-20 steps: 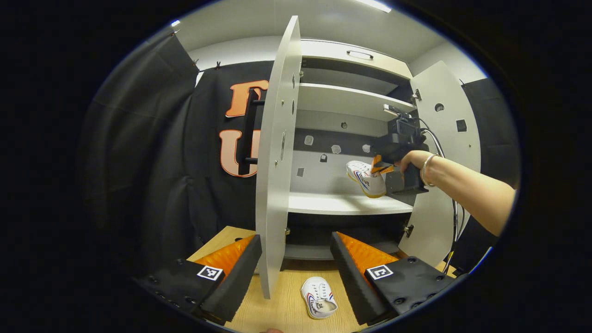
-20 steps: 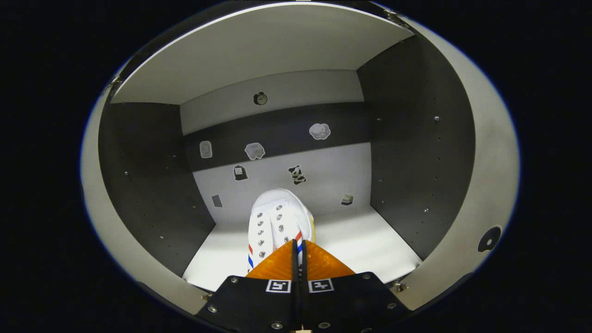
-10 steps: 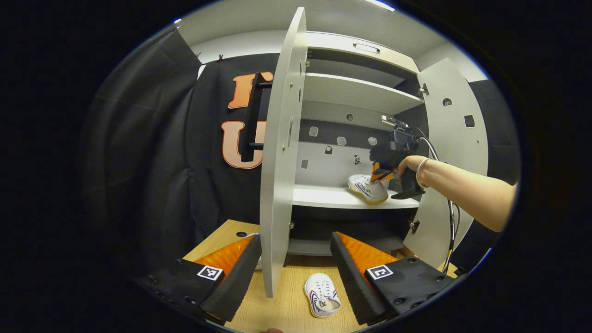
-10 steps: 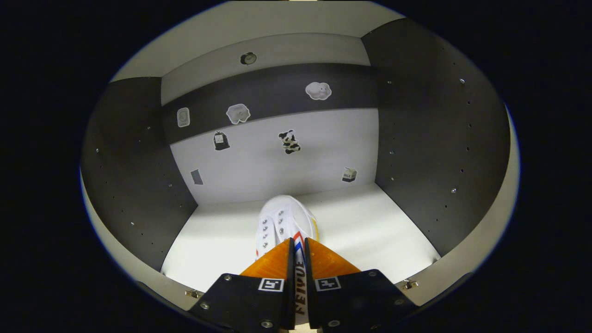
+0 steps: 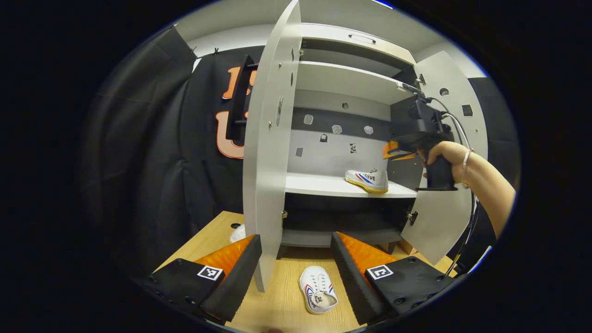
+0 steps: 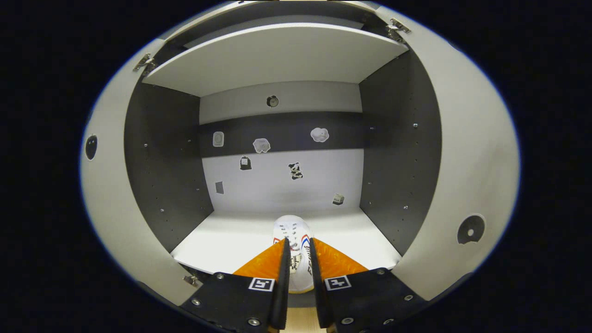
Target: Grab one shoe with the right hand and put it into the shoe cabinet, grab the other shoe with the left hand and put it into the shoe cabinet; then close the right door with the right hand and the left door with the left hand.
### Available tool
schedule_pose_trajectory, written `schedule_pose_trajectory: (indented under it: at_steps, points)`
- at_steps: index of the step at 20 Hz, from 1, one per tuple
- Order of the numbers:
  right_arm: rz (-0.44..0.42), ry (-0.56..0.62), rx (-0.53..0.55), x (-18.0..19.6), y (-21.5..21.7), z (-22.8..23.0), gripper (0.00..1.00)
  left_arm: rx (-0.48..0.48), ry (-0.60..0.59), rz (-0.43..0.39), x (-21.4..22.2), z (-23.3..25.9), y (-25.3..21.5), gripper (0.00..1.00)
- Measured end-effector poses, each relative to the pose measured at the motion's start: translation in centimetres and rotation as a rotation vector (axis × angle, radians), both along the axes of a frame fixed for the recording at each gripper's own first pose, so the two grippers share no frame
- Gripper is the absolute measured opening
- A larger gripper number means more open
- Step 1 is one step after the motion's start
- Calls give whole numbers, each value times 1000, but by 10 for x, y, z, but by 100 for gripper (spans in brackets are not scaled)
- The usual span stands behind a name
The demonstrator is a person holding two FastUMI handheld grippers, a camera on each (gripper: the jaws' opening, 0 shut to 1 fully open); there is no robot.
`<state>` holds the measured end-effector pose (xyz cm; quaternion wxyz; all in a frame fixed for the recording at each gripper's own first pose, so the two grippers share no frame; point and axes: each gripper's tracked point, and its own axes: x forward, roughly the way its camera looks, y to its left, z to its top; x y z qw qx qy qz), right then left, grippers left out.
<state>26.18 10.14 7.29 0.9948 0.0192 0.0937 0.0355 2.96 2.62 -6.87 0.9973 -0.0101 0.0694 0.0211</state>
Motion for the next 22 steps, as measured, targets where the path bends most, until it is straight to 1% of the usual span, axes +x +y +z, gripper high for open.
schedule_pose_trajectory:
  at_steps: [3,4,5,8,9,10,11,12,13,14,15,16,17,18,19,21,22]
  points:
    - [22,-21,10,-43,-5,-2,25,-5,35,12,1,-16,0,97]
    - [22,-34,1,-58,-10,-3,28,3,40,14,1,-22,0,98]
    - [21,-47,-9,-72,-13,-4,32,14,47,13,3,-27,1,98]
    - [37,-76,-33,-110,-17,-8,34,30,96,2,7,-58,-6,97]
    - [41,-80,-38,-121,-19,-11,38,25,109,-8,12,-70,-8,97]
    - [44,-84,-45,-132,-20,-15,40,17,125,-17,17,-80,-10,98]
    - [44,-90,-52,-142,-23,-18,48,6,146,-24,22,-92,-12,98]
    - [48,-88,-55,-151,-23,-23,52,0,169,-25,28,-106,-13,98]
    - [44,-85,-54,-160,-27,-27,58,7,189,-25,34,-118,-13,98]
    - [39,-88,-48,-166,-29,-29,62,35,196,-25,41,-129,-13,98]
    - [34,-89,-39,-172,-32,-31,70,77,202,-19,49,-139,-11,98]
    - [32,-89,-30,-176,-33,-34,72,104,219,-21,54,-153,-10,98]
    - [28,-89,-28,-179,-36,-36,78,115,246,-33,58,-167,-13,98]
    - [23,-87,-36,-182,-40,-39,80,118,270,-40,62,-182,-14,98]
    - [14,-88,-49,-184,-44,-41,86,114,296,-43,68,-194,-15,98]
    - [3,-104,-63,-189,-51,-39,93,88,340,-39,73,-218,-16,98]
    - [11,-102,-48,-190,-49,-41,93,91,357,-37,76,-228,-15,99]
